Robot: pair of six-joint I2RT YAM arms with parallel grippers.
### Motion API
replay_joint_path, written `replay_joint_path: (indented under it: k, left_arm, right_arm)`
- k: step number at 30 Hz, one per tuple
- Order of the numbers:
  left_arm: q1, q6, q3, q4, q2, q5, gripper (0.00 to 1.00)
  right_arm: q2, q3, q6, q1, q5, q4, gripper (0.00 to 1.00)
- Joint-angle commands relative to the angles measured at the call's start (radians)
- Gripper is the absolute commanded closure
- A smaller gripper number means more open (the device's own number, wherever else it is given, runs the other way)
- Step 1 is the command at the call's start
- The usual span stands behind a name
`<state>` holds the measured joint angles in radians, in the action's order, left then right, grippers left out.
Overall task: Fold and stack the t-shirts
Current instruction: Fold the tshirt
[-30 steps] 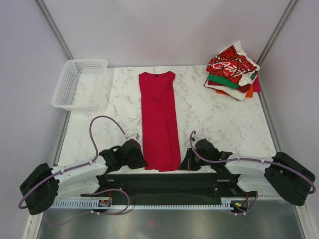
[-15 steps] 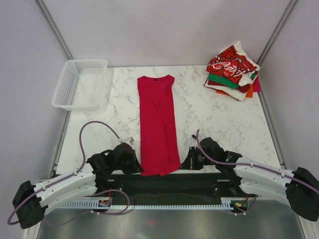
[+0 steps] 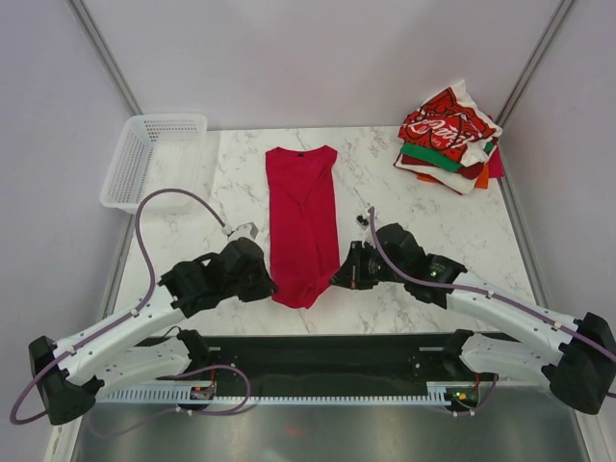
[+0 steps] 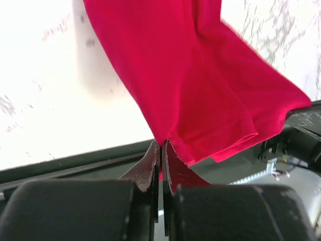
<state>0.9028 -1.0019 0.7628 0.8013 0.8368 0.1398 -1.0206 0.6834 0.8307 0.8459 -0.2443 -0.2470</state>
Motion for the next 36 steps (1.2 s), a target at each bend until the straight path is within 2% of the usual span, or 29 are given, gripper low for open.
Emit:
replay_joint_path:
  k: [1,5,13,23,31,36]
  left_arm:
    - [-0.018,0.100,0.145,0.033,0.080,0.141,0.96]
    - [-0.062,0.169,0.300,0.053,0.218,0.152,0.94]
    - [-0.218,0.273,0.454,0.055,0.433,0.133,0.92]
    - [-0.367,0.407,0.667,0.044,0.778,0.037,0.93]
    - [-0.438,0.453,0.788,0.044,0.964,0.024,0.95]
    - [-0.493,0.503,0.926,0.049,1.100,0.003,0.89]
  right_arm:
    - [-0.090,0.111,-0.096,-0.044,0.066,-0.063,1.00]
    - [-0.174,0.252,-0.160,-0.100,0.086,-0.098,1.00]
    - [-0.367,0.476,-0.265,-0.217,0.094,-0.149,1.00]
    - [-0.591,0.666,-0.335,-0.301,0.063,-0.160,1.00]
    - [-0.788,0.783,-0.351,-0.346,0.022,-0.161,1.00]
    - [-0.948,0.889,-0.335,-0.386,0.027,-0.169,0.99]
